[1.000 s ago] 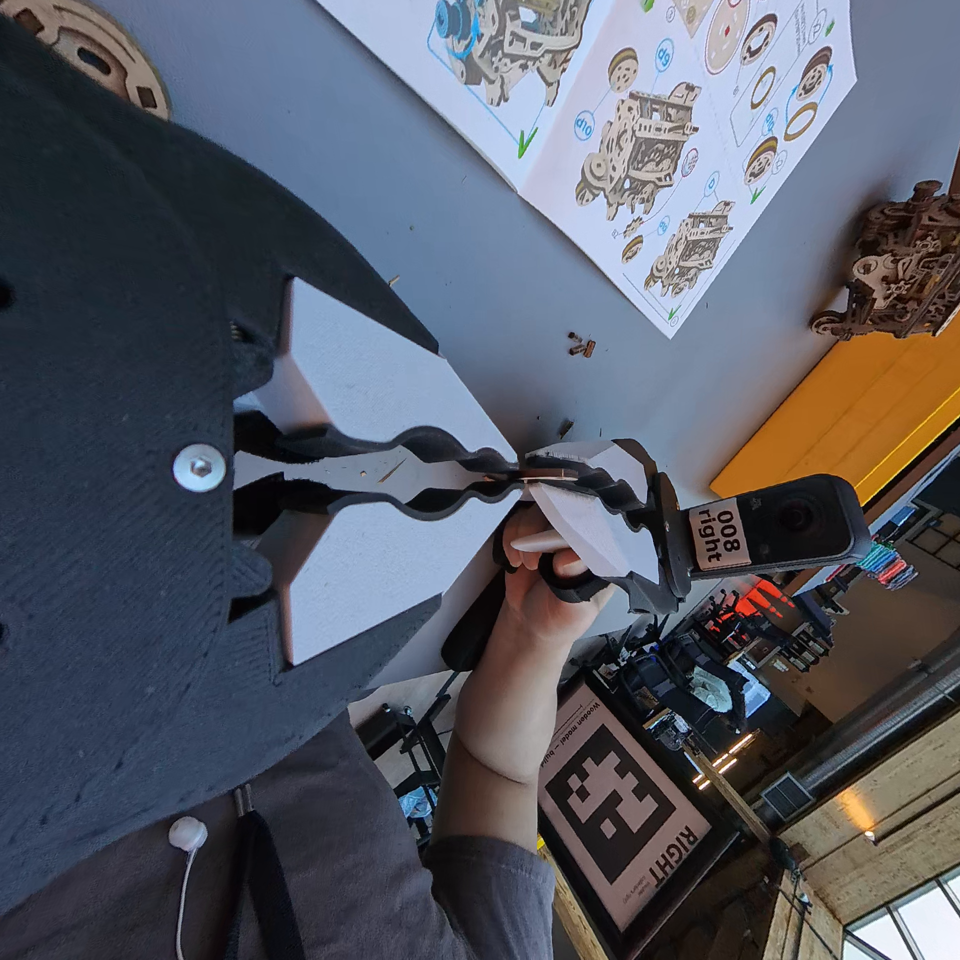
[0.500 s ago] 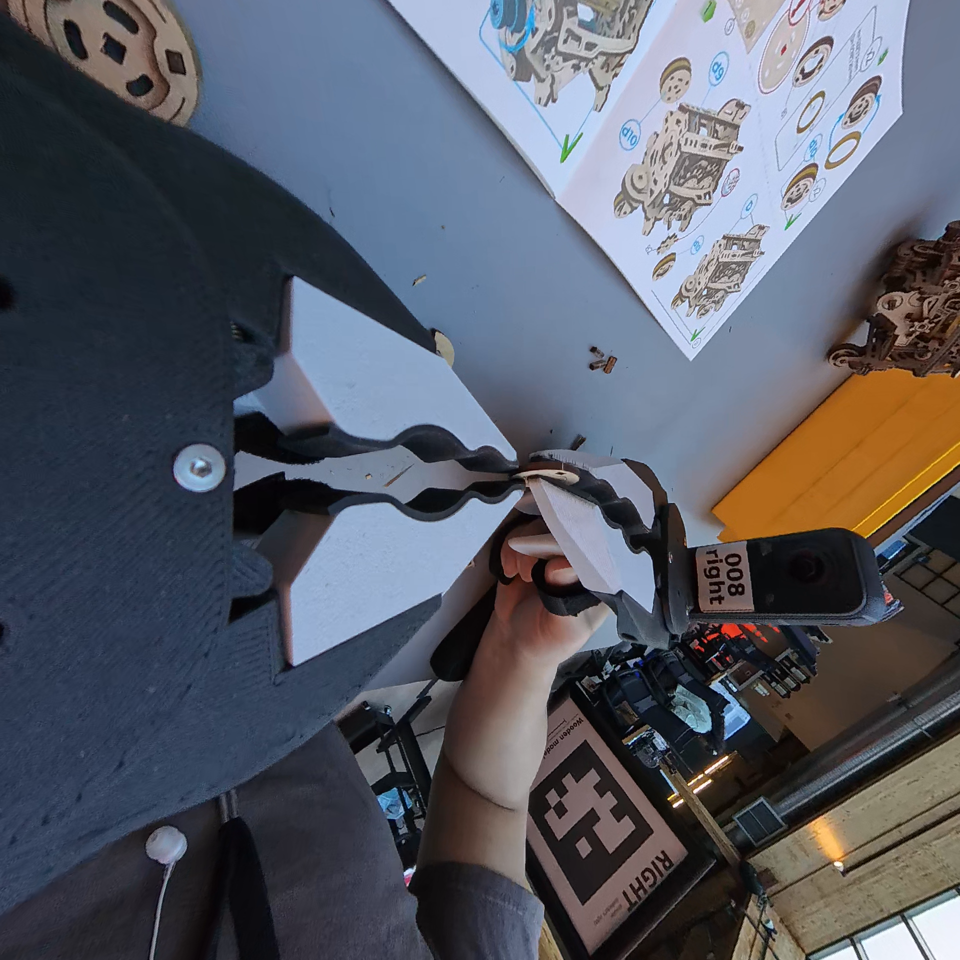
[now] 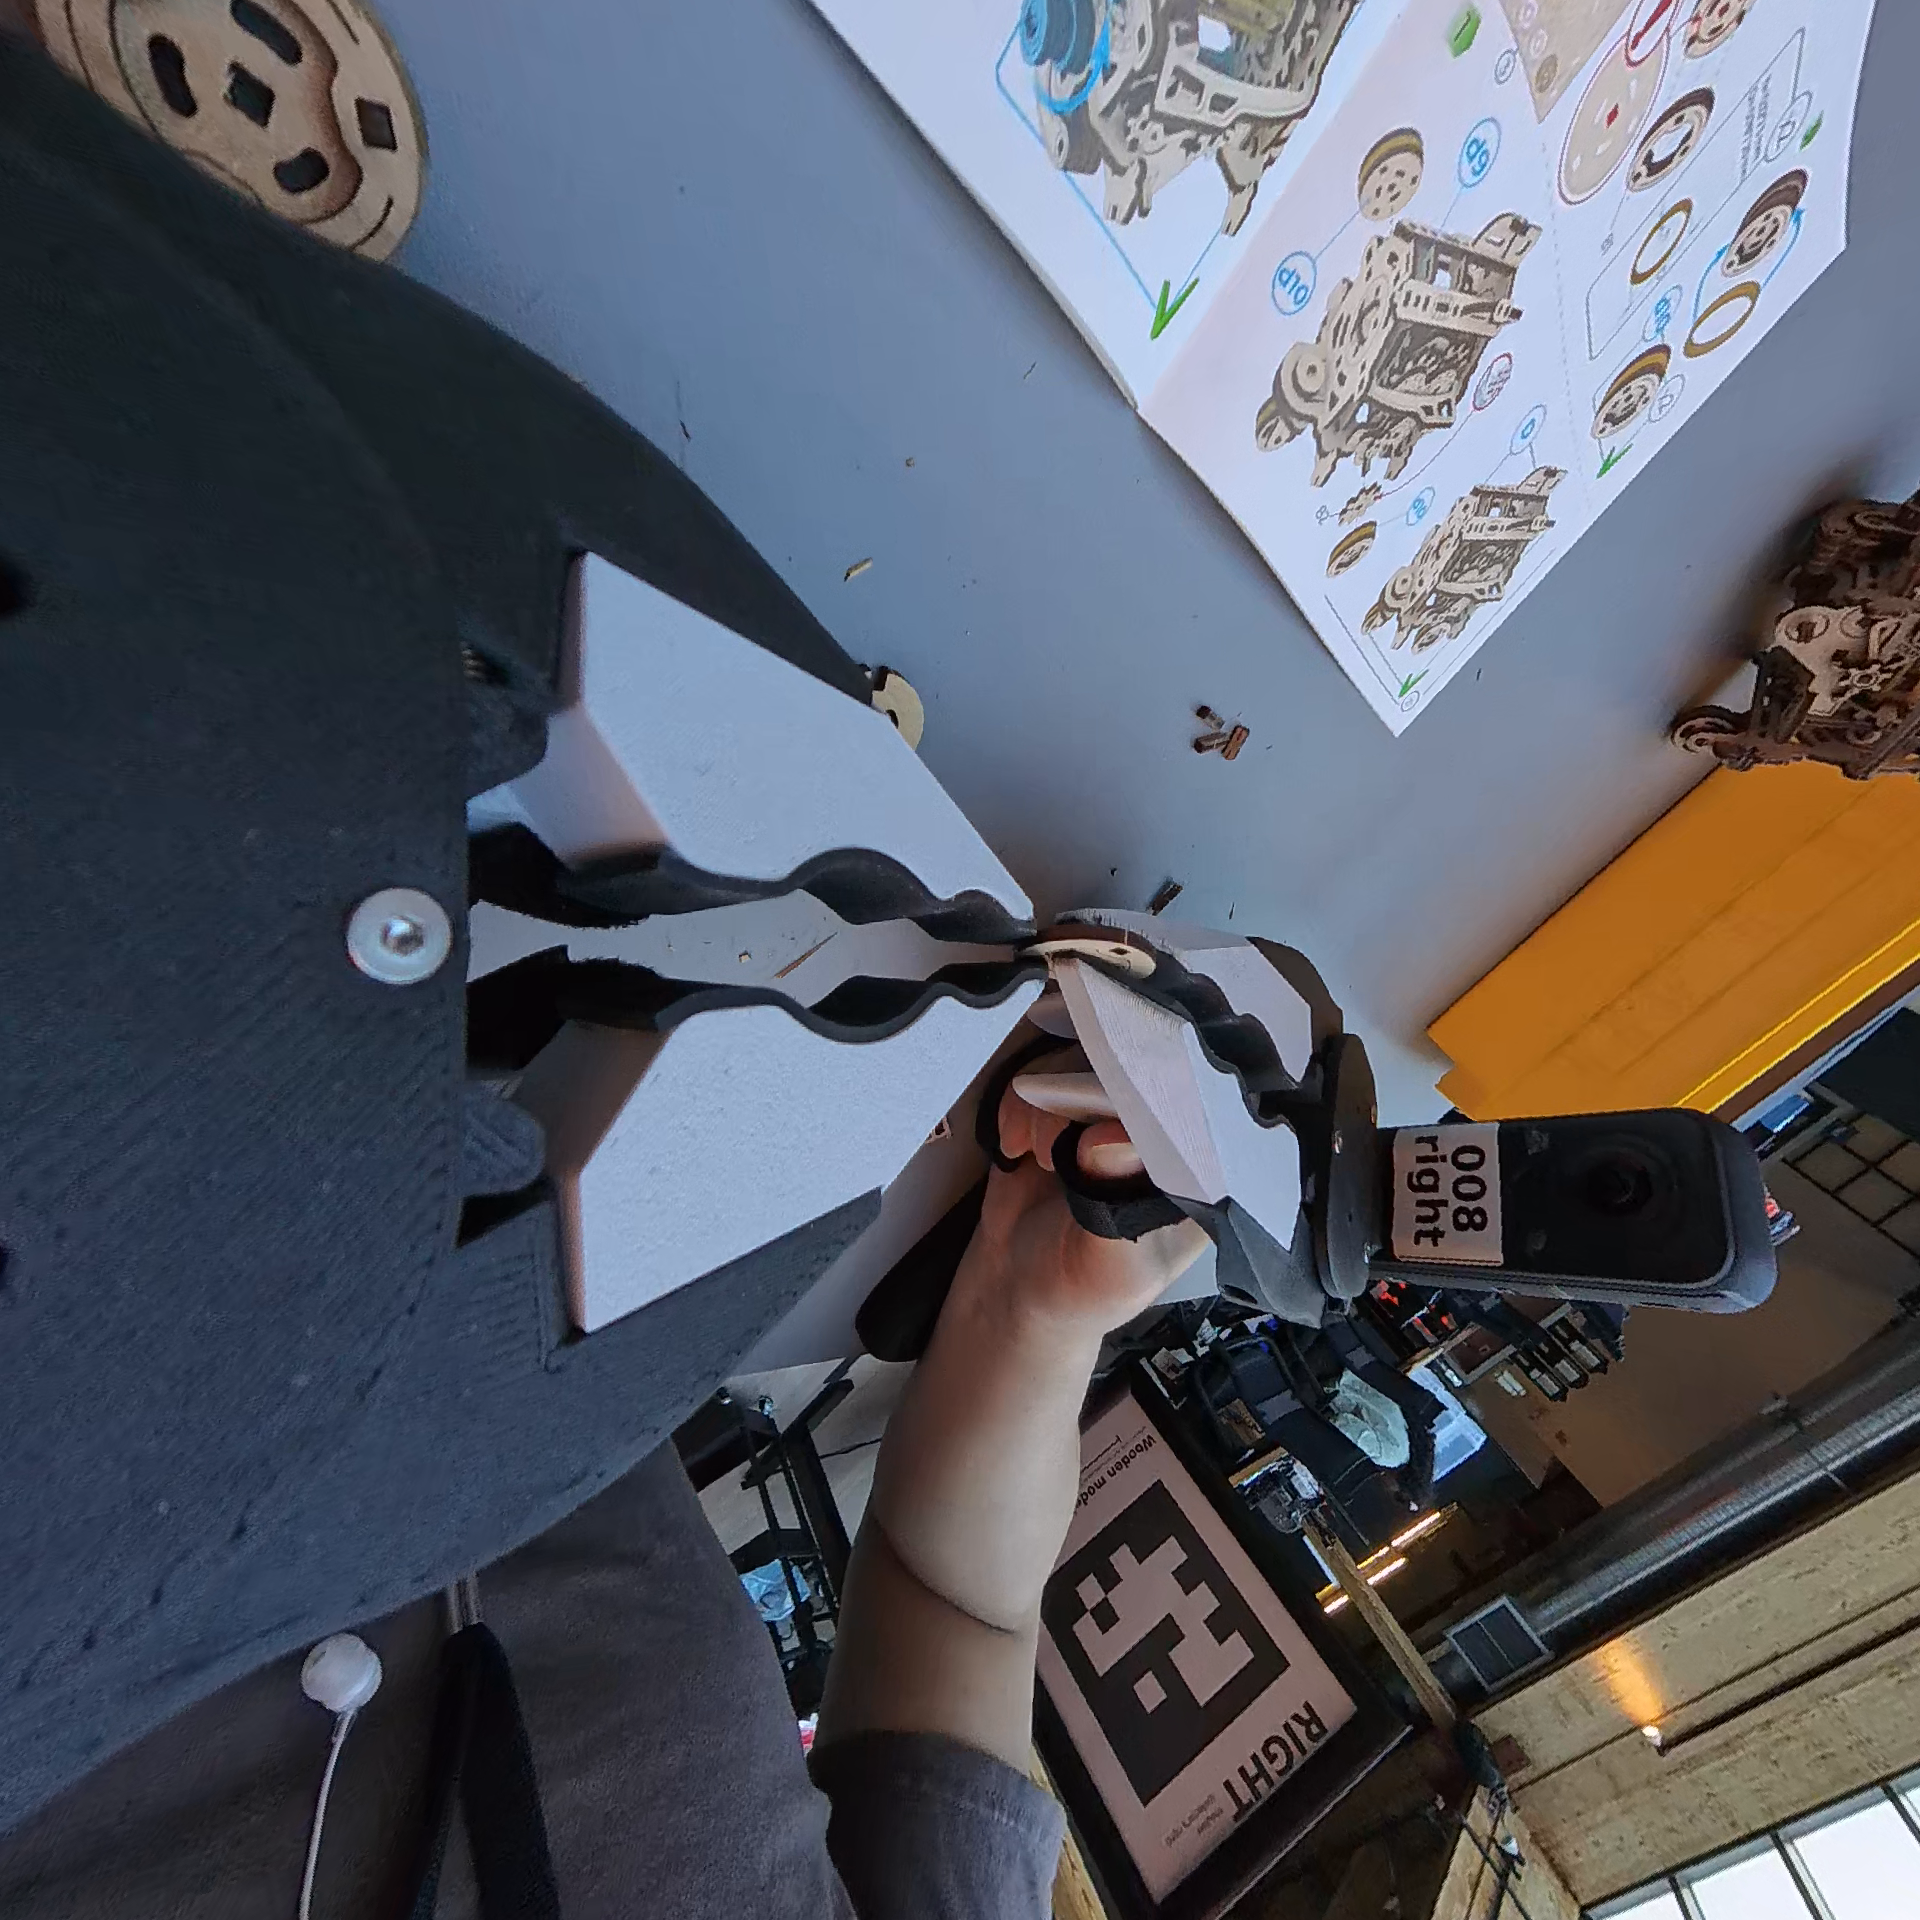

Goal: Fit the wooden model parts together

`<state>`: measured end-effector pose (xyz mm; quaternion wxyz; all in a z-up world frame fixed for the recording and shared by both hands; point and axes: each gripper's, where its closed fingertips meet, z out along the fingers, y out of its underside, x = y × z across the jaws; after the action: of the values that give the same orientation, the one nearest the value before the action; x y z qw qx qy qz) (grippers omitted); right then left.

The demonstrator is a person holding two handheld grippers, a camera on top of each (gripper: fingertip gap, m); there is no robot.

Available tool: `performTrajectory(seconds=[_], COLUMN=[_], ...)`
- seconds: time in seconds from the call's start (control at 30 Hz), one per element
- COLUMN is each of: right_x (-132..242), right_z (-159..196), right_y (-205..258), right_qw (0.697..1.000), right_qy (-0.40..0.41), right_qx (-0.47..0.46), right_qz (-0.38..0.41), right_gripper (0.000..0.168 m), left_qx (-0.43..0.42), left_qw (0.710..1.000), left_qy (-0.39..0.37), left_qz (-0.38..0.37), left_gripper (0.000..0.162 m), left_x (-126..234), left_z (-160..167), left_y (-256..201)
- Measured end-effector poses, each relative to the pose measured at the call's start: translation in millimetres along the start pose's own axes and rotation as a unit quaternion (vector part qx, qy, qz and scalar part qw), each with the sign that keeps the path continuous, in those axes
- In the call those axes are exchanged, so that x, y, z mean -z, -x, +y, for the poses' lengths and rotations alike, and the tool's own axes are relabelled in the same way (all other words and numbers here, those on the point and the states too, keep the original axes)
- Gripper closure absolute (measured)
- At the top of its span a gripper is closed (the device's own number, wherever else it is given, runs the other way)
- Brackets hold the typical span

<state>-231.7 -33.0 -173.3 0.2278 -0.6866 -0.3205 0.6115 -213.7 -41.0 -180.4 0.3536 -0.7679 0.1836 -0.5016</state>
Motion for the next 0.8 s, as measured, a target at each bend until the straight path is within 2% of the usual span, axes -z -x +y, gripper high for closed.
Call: performTrajectory(seconds=[0.5, 0.6, 0.63, 0.67, 0.73, 0.8], right_x=[-0.1, 5.1, 9.2, 14.8, 28.5, 38.4], right_z=[0.9, -7.9, -14.4, -23.6, -40.2, -48.2], right_y=[-2.3, 13.7, 18.8, 22.1, 19.5, 16.8], right_qw=[1.0, 0.998, 0.996, 0.992, 0.989, 0.989], right_qy=[0.0, -0.032, -0.054, -0.085, -0.123, -0.139], right_qx=[0.014, 0.007, -0.008, -0.015, -0.007, 0.02], right_qz=[0.018, -0.048, -0.074, -0.089, -0.077, -0.049], right_gripper=[0.166, 0.165, 0.166, 0.158, 0.142, 0.143], left_qx=[-0.003, 0.005, -0.005, -0.033, -0.099, -0.155], left_qw=[1.0, 0.998, 0.998, 0.997, 0.993, 0.984], left_qy=[0.002, -0.018, -0.032, -0.045, -0.066, -0.083], left_qz=[-0.012, 0.055, 0.061, 0.043, 0.011, -0.016], left_gripper=[0.16, 0.161, 0.161, 0.162, 0.162, 0.162], left_x=[-0.5, 3.0, 6.0, 9.9, 21.8, 33.5], left_z=[1.1, -7.8, -13.7, -19.6, -31.3, -42.2], left_y=[2.3, -12.9, -17.1, -16.5, -17.3, -19.1])
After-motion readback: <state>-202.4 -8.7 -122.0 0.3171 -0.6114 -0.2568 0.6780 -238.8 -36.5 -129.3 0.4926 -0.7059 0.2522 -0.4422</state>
